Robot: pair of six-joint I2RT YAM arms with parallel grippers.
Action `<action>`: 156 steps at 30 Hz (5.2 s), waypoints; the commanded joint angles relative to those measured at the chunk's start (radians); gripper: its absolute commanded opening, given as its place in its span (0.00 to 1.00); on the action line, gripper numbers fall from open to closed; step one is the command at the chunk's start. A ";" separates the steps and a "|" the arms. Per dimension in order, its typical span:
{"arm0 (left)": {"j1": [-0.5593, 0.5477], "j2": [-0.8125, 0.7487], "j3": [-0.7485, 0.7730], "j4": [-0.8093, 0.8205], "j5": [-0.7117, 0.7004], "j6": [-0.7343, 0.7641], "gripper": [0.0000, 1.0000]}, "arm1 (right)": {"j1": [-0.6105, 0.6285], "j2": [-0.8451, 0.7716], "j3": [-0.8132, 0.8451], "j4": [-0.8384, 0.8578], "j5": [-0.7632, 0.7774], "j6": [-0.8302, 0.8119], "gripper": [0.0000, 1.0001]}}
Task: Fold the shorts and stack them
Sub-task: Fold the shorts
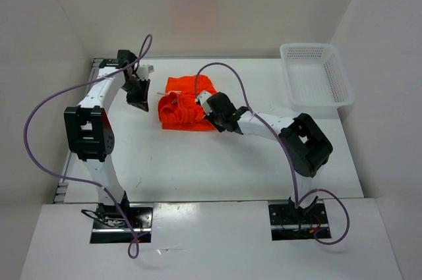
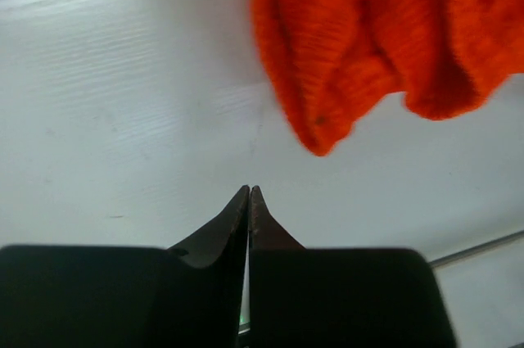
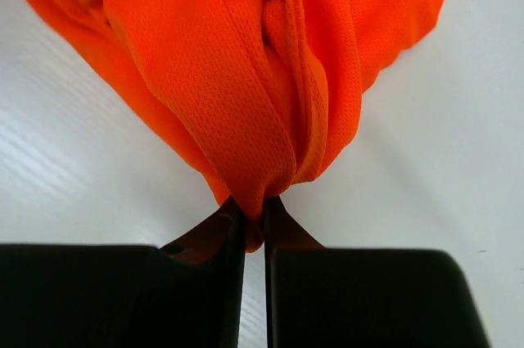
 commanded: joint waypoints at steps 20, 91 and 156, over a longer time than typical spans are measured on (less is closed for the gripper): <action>-0.319 0.044 -0.089 0.238 0.063 0.004 0.55 | 0.008 -0.012 -0.007 0.033 -0.016 -0.007 0.13; -0.048 -0.002 0.016 0.177 0.138 0.004 0.90 | -0.065 -0.143 -0.076 -0.002 -0.179 -0.033 1.00; -0.020 0.396 0.529 0.194 0.034 0.004 0.89 | -0.065 -0.169 -0.071 0.004 -0.148 -0.079 1.00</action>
